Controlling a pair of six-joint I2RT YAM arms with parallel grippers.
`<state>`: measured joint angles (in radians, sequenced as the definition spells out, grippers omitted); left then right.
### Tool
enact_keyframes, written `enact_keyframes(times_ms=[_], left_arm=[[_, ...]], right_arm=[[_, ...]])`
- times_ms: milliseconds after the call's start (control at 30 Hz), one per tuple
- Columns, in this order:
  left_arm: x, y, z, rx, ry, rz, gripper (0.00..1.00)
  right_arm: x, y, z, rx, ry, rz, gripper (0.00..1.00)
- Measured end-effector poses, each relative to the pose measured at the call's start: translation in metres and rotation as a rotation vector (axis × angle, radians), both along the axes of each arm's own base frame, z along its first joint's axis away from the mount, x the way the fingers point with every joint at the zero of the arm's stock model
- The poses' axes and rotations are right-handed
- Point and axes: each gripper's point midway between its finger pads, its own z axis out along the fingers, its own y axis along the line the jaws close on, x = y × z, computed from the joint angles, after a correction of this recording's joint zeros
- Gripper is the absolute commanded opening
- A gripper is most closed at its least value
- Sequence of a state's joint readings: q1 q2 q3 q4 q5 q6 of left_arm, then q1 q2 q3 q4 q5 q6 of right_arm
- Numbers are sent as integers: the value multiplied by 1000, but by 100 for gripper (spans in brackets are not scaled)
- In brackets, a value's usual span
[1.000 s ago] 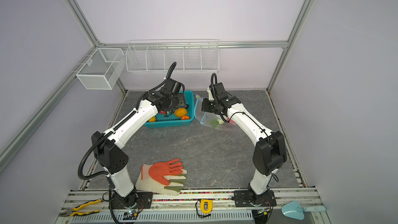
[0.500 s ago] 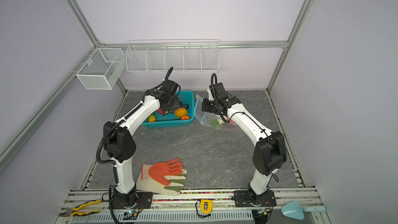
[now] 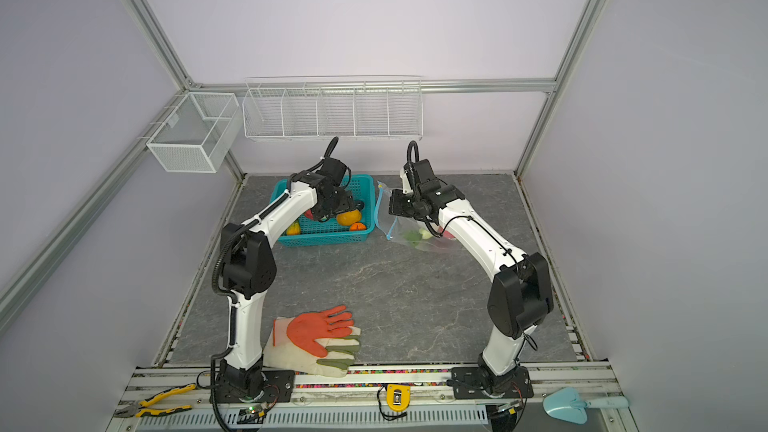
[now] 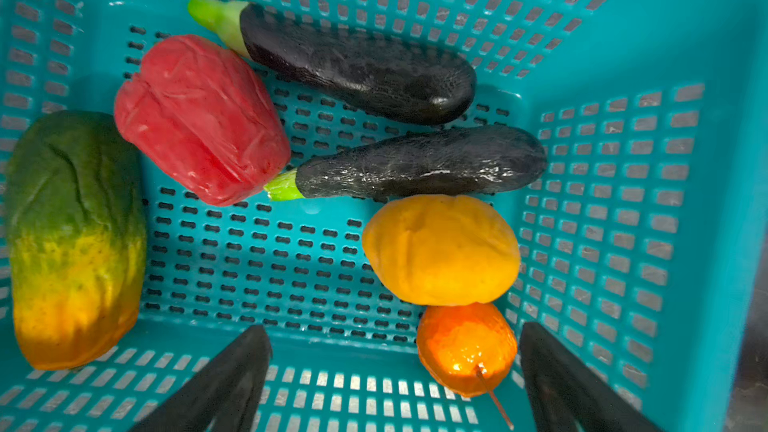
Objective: Place the food in the zip-top bag and seal the zipper
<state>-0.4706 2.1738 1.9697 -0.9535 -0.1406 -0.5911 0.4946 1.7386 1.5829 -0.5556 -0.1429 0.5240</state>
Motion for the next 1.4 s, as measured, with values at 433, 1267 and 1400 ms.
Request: enact_keyframes(times_ms=[433, 1267, 1400], left_arm=[[5, -15, -26, -34, 57, -26, 100], [16, -24, -62, -68, 118, -34, 100], [15, -25, -73, -66, 139, -36, 99]], right_arm=[[4, 1, -12, -9, 18, -1, 6], [7, 3, -23, -18, 42, 1, 6], [8, 4, -22, -16, 39, 2, 6]])
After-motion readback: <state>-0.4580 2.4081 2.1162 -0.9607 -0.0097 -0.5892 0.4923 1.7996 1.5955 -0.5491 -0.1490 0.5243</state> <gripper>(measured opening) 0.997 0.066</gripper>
